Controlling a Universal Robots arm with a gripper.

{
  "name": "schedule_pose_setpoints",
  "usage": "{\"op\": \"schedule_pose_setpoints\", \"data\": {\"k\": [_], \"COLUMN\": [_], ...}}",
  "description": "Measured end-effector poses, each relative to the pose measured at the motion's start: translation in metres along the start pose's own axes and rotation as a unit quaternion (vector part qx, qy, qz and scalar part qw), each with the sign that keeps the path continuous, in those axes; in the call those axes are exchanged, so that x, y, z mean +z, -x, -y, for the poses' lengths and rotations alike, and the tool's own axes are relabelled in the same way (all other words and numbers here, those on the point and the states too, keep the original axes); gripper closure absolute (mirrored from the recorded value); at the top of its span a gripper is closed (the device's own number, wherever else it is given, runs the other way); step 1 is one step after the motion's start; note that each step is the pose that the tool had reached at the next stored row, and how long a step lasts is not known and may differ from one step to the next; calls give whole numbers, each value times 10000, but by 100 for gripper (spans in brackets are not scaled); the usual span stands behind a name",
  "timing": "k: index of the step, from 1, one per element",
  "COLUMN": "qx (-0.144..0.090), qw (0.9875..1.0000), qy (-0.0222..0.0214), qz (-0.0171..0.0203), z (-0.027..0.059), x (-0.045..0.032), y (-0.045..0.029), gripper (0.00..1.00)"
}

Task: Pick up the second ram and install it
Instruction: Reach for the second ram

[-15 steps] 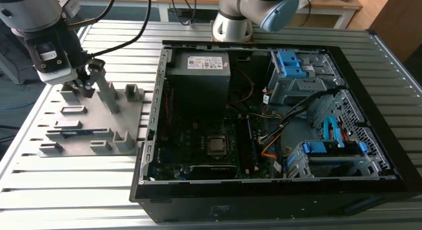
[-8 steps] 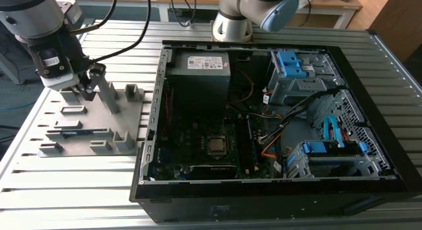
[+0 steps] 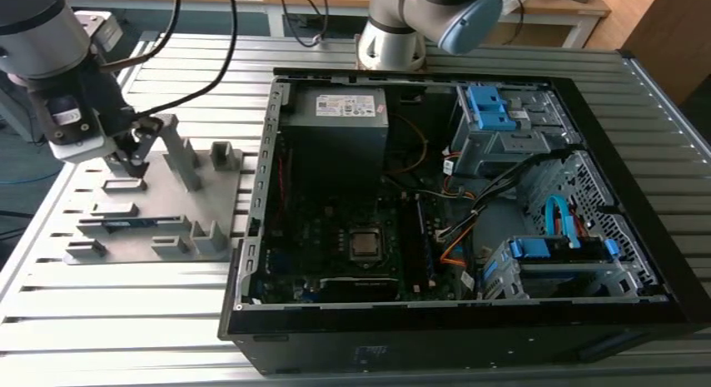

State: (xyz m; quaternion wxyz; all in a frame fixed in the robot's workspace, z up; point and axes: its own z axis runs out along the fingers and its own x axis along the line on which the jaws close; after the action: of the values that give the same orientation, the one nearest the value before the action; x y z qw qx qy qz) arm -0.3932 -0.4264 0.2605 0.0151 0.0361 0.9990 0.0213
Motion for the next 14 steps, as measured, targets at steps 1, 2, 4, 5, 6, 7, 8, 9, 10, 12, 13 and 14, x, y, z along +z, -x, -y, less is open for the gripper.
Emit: {"op": "schedule_pose_setpoints", "data": {"k": [1, 2, 4, 5, 6, 7, 8, 9, 10, 12, 13, 14], "qx": [0, 0, 0, 0, 1, 1, 1, 1, 1, 1, 1, 1], "qw": [10000, 10000, 10000, 10000, 10000, 10000, 10000, 10000, 10000, 10000, 10000, 10000], "qy": [0, -1, -1, -1, -2, -2, -2, -2, -2, -2, -2, -2], "qz": [-2, -5, -10, -14, -20, -24, -27, -29, -30, -30, -30, -29], "z": [29, 60, 122, 155, 184, 207, 223, 234, 244, 256, 261, 266], "x": [13, 26, 56, 72, 88, 106, 123, 140, 157, 193, 210, 228], "y": [-5, -10, -19, -23, -28, -35, -45, -60, -78, -116, -128, -136], "gripper": [90, 90, 90, 90, 90, 90, 90, 90, 90, 90, 90, 90]}}
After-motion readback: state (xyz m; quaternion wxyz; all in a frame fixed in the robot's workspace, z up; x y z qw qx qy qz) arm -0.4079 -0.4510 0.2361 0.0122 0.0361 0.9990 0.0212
